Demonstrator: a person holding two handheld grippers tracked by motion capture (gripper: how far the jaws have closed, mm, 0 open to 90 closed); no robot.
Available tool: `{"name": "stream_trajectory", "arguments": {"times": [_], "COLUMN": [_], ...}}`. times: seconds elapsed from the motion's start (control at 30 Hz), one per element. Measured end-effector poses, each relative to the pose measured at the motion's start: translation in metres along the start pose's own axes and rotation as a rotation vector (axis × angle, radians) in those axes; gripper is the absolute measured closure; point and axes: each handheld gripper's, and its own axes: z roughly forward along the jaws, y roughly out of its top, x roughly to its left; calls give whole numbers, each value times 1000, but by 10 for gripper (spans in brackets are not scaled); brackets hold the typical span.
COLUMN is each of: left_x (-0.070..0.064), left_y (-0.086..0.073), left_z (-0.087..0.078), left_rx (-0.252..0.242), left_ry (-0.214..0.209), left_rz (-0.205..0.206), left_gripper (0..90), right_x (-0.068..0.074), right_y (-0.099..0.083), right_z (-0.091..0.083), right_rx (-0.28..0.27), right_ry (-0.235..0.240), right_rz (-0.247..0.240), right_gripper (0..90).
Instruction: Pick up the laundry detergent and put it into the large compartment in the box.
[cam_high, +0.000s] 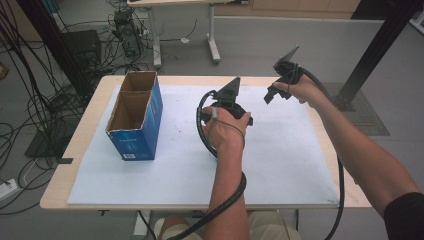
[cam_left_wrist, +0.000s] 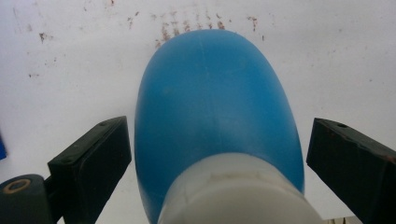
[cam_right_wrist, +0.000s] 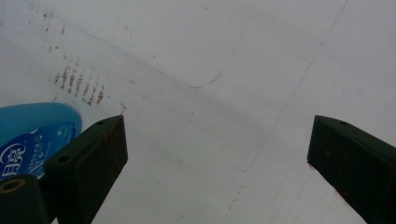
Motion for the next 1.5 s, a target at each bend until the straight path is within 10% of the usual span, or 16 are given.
{"name": "stream_trajectory", "arguments": {"times": [1.5], "left_x": [1], "left_y": [-4], "left_z": [0], "left_rx": [-10], "left_ry": [-2], "left_rz": [-5], "left_gripper": [85], "right_x": [1], "right_y": [-1], "right_z": [-1], "right_rx": [-5], "right_ry": [2], "right_rz": [-8], "right_gripper": [50]}}
